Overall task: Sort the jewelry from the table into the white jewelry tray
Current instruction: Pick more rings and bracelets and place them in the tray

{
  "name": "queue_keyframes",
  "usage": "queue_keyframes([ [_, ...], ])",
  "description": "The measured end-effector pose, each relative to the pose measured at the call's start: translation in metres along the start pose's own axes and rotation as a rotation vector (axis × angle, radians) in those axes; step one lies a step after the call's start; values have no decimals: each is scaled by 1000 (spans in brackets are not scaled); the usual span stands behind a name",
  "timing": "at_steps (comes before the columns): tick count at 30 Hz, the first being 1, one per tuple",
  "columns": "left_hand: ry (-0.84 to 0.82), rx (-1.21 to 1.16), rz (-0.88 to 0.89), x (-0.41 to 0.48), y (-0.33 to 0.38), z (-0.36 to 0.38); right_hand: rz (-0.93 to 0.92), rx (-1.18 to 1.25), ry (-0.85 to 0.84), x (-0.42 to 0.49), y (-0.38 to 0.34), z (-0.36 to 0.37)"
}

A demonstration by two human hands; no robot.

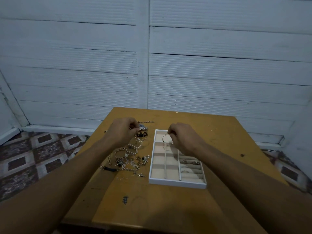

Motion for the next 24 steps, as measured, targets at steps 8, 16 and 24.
queue_keyframes([
  [8,-89,76,216,-15,33,0,1,30,22,-11,4,-12],
  [16,-79,-19,148,-12,22,-10,-19,39,28,-14,-3,-15],
  [24,-46,-29,76,-10,20,-8,-1,41,38,-14,0,-20],
])
Point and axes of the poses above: each hand's wrist, its own x-axis towards the middle knuckle, its own z-axis out of the palm, y = z × x, the point moved 10 cm from there along x, towards the middle knuckle, and after that the axes turned 3 degrees about x, right-handed, at the moved point
